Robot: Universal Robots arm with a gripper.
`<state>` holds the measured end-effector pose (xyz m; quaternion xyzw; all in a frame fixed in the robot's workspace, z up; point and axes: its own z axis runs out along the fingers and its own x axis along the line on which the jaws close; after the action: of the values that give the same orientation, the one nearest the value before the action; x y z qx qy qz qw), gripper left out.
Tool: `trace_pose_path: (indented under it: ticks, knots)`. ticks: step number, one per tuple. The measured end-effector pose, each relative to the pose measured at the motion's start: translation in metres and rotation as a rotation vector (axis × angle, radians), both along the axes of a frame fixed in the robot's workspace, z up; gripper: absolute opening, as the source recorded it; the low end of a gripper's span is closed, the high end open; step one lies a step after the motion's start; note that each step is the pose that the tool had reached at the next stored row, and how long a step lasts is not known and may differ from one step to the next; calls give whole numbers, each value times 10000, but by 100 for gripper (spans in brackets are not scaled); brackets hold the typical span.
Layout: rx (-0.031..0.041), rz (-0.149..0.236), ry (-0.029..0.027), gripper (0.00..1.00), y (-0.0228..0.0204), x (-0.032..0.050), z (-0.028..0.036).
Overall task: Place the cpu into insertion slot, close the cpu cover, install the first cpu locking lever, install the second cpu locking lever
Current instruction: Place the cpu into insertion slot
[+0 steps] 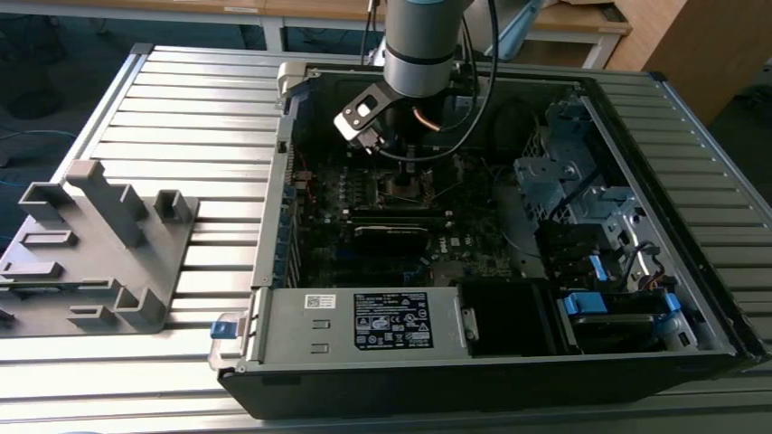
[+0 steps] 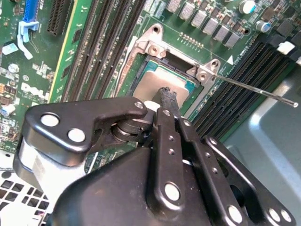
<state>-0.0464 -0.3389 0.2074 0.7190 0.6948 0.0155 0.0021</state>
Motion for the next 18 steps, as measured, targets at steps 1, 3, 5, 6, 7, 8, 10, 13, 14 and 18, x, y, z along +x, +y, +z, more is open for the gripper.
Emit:
trace_pose_path:
  ticks: [1,3,5,6,7,8,10,13,14,18]
  knots:
    - [0,-1,0,11,0,0,0]
    - [-1,0,0,11,0,0,0]
    - [0,0,0,11,1,1,-22]
    - [0,0,0,11,0,1,-40]
    - [0,1,0,11,0,1,-55]
    - [0,1,0,11,0,1,-59]
    - [-2,1,1,11,2,1,-60]
    - [1,0,-1,11,3,1,-62]
    - [3,0,-1,11,4,1,-67]
    - [-15,0,10,11,1,-1,-94]
